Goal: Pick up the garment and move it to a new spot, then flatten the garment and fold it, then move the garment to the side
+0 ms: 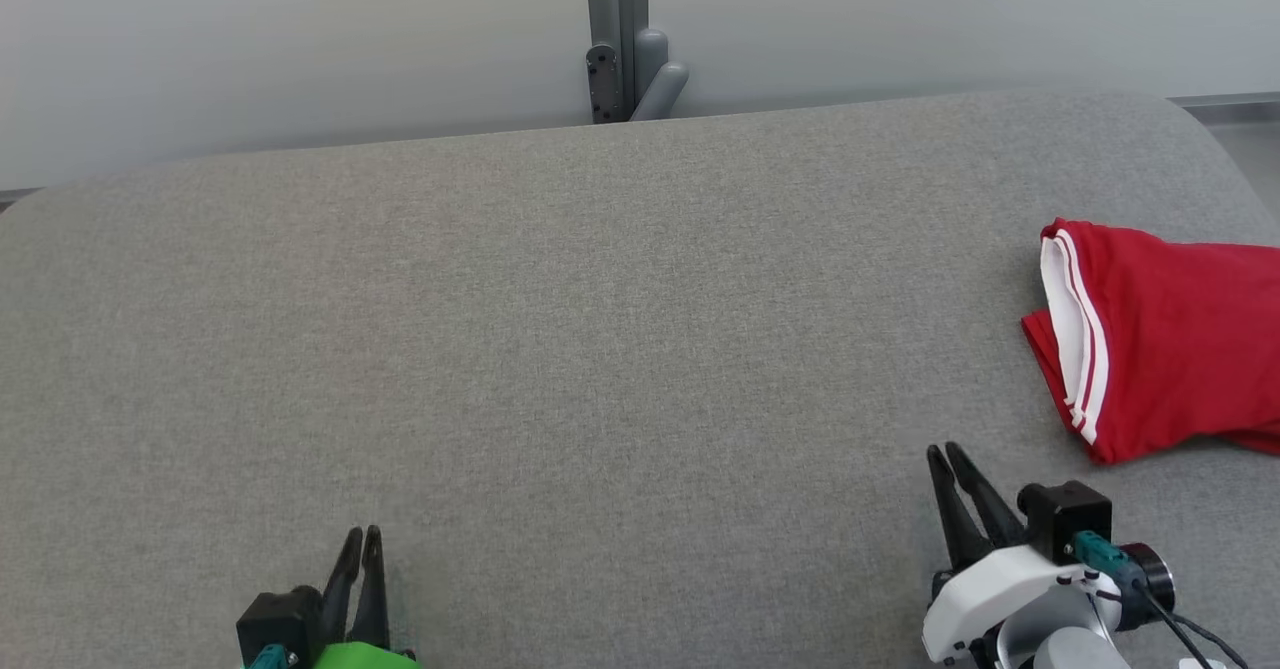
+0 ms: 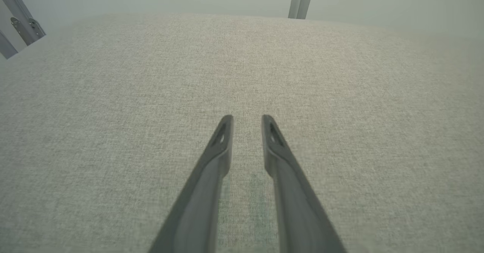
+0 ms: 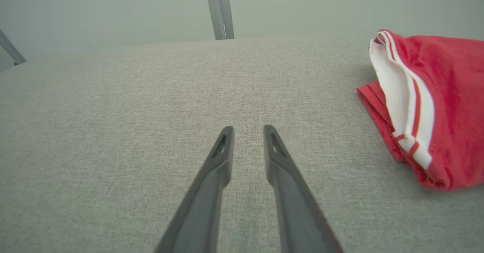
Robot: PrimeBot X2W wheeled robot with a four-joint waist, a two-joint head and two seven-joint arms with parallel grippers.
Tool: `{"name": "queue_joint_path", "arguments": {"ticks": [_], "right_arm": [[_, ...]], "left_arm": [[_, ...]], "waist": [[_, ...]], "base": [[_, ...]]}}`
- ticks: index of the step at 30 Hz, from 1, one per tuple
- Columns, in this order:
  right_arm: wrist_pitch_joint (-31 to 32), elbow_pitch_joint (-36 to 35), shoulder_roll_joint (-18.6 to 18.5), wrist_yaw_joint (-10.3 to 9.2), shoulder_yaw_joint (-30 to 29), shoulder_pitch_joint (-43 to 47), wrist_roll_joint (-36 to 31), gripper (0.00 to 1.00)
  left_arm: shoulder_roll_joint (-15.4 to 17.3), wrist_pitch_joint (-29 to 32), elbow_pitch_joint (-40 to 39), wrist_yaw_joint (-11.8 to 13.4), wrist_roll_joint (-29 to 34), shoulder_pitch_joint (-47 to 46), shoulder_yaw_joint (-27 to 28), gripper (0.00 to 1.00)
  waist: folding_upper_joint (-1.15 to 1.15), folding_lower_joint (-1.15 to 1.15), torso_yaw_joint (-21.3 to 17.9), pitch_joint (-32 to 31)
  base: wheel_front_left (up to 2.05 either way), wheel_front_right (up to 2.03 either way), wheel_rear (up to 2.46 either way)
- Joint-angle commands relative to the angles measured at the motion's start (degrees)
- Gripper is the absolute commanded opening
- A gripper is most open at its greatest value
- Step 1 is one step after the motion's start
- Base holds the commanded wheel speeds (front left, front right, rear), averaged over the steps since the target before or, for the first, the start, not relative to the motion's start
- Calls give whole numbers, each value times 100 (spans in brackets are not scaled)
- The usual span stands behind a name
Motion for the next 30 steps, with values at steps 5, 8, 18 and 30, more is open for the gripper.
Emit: {"name": "queue_joint_path", "arguments": {"ticks": [5,8,18,30], "right_arm": [[159,5,2,0,-91,-4,512,0],[241,-54,0,-1,-124,2,865,0],[511,-251,-7,-1,-232,24,2044,0],[763,-405,-13,-2,-345,27,3078,0]], "left_arm": [[0,182,48,-37,-474,-86,122,0],[1,266,-4,-61,-812,-105,158,0],[7,529,-193,-144,-1936,-164,267,0],[12,787,-333,-216,-2922,-243,387,0]], "waist": [[0,0,6,-10],[0,0,10,-17],[0,0,24,-42],[0,0,38,-66]], "base": [[0,0,0],[0,0,0],[0,0,0],[0,0,0]]}}
